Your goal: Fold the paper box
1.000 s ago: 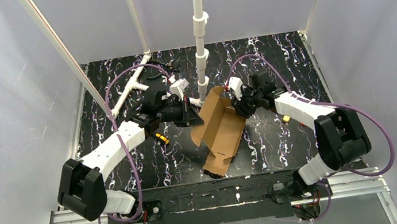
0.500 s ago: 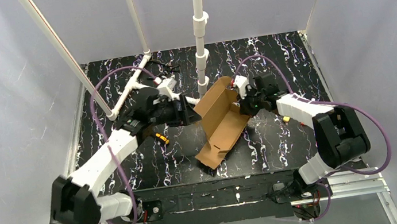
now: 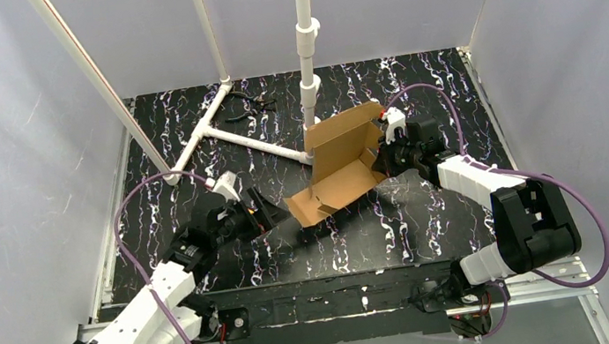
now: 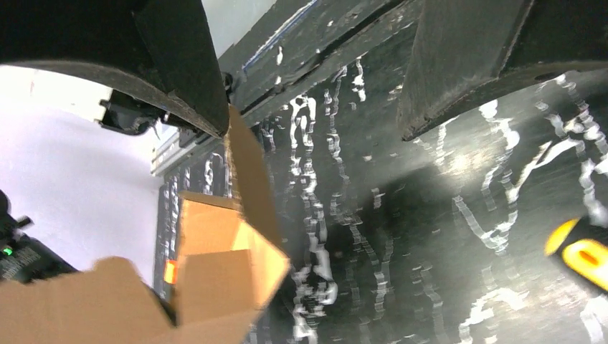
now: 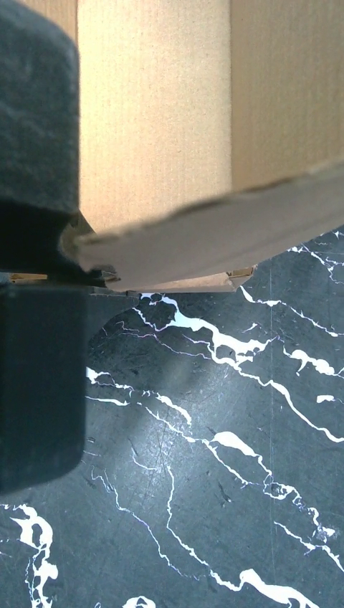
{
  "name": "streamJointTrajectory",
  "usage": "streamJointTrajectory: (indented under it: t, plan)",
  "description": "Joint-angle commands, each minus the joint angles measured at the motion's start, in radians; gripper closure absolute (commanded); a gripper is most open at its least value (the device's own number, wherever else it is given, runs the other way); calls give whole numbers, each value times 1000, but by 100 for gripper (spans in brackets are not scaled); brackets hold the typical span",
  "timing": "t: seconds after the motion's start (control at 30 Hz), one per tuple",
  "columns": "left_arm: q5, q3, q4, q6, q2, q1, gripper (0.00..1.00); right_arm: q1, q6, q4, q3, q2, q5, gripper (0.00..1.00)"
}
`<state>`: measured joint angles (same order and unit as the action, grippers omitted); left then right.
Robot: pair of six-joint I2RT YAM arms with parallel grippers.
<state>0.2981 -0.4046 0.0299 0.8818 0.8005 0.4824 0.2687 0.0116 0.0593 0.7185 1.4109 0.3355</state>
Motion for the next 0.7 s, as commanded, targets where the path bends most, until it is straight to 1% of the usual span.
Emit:
streamJointTrajectory:
  t: [0.0, 0.1, 0.2, 0.3, 0.37, 0.47, 0.67]
  plan:
    - [-20, -174, -41, -126, 43, 103, 3, 5, -47, 62, -4, -21, 13, 99]
    - [-98, -254, -40, -304, 122, 183, 2, 9, -43, 60, -3, -23, 16, 99]
    - [-112, -248, -146, -444, 167, 214, 2, 9, -37, 57, -2, -25, 22, 99]
    - [-100, -218, -280, -573, 181, 218, 2, 9, -35, 52, 2, -23, 34, 99]
    - [-88, -218, -330, -644, 204, 219, 2, 9, -35, 48, 5, -20, 43, 99]
    - [-66, -254, -338, -678, 270, 219, 2, 10, -31, 42, 9, -18, 51, 99]
    - [7, -293, -408, -655, 342, 220, 4, 14, -23, 36, 13, -11, 52, 99]
